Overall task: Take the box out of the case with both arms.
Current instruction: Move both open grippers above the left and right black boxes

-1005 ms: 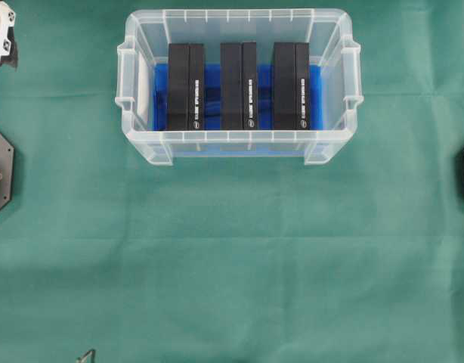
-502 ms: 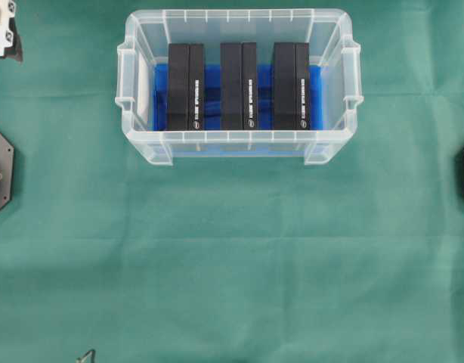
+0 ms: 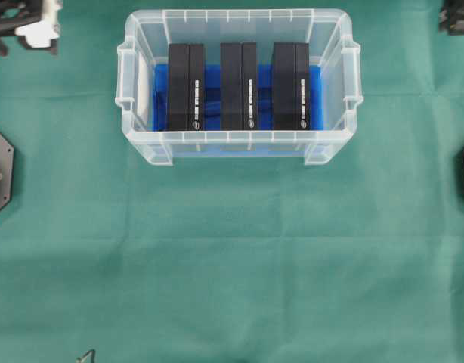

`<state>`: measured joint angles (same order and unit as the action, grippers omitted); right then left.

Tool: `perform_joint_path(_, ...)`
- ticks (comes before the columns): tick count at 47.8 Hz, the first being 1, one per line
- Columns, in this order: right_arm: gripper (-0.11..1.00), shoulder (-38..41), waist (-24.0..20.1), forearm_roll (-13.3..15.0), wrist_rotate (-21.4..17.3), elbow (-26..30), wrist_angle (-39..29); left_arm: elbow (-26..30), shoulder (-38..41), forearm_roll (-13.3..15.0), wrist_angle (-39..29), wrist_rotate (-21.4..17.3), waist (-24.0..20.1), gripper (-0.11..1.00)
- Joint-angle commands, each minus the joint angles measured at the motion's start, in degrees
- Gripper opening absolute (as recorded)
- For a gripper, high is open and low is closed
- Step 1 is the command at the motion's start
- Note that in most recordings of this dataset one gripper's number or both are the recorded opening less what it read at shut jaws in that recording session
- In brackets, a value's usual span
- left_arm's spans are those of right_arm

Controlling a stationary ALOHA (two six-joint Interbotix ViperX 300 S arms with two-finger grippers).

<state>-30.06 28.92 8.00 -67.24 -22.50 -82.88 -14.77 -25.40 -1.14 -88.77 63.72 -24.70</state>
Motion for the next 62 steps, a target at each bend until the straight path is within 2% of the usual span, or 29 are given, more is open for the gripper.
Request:
perform_joint_path(1,0.95,1.49,-1.58,-0.35,-0.97,2.29,1.49,3.34,2.11,-0.09,0.18,0.26,0.97,0.91)
perform_joint_path(10,0.95,6.68,-5.19,-0.35,-3.43,5.54,3.96,7.29,6.68,-0.18,0.18,0.35,2.46,0.91)
perform_joint_path(37,0.95,21.88,-10.63,-0.62,-3.52,20.3,4.22,18.02,18.54,-0.18,-0.26,2.64,6.86,0.91)
perform_joint_path(50,0.95,24.79,-11.95,-0.62,-3.52,23.82,4.22,22.85,23.03,-0.26,-0.26,2.2,7.12,0.91)
perform_joint_path(62,0.95,26.81,-13.1,-0.7,-3.52,26.37,4.22,24.52,24.52,-0.35,0.0,2.2,7.21,0.91)
